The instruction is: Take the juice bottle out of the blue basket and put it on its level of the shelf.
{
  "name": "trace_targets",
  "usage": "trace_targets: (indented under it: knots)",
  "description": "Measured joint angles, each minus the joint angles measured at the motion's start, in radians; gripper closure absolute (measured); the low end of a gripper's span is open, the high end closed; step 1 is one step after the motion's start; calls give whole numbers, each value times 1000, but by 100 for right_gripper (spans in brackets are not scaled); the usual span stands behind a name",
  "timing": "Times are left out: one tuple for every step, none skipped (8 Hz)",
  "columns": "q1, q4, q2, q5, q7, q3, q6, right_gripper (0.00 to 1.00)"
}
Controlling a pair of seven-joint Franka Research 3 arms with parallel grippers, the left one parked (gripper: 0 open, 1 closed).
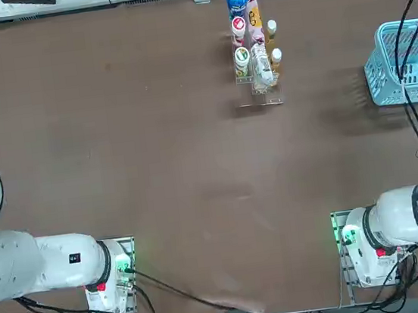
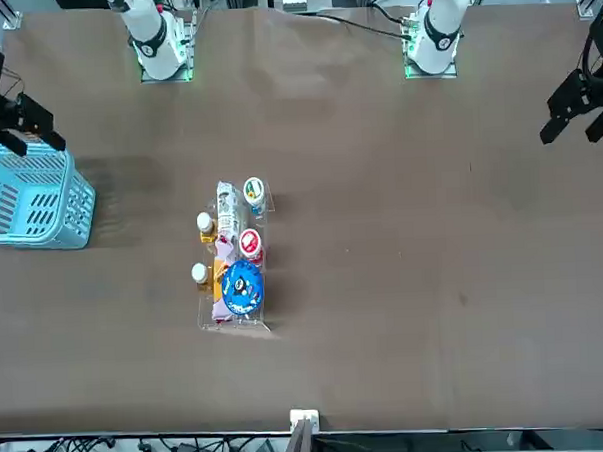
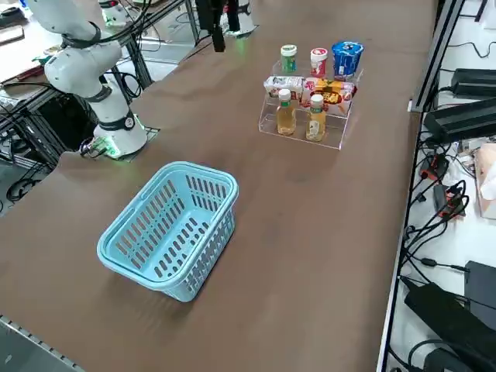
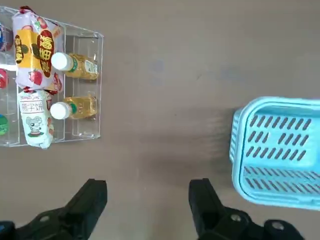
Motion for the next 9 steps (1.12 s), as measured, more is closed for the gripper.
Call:
trace_targets:
  knots:
    - [0, -6, -13, -10, 6, 0, -2, 0]
    - [0, -7, -19, -17, 17, 0, -5, 0]
    - [-1, -7, -20, -20, 26, 0, -8, 0]
    - [-3, -7, -19, -20, 29, 0, -9, 0]
    - [-12, -7, -19, -21, 32, -1, -9, 0]
    - [-28, -7, -18, -20, 32, -1, -9, 0]
    - [-45, -7, -15, -20, 32, -2, -9, 0]
    - [-53, -7, -14, -20, 32, -2, -13, 0]
    - [-55, -7, -14, -20, 37, -2, -21, 0]
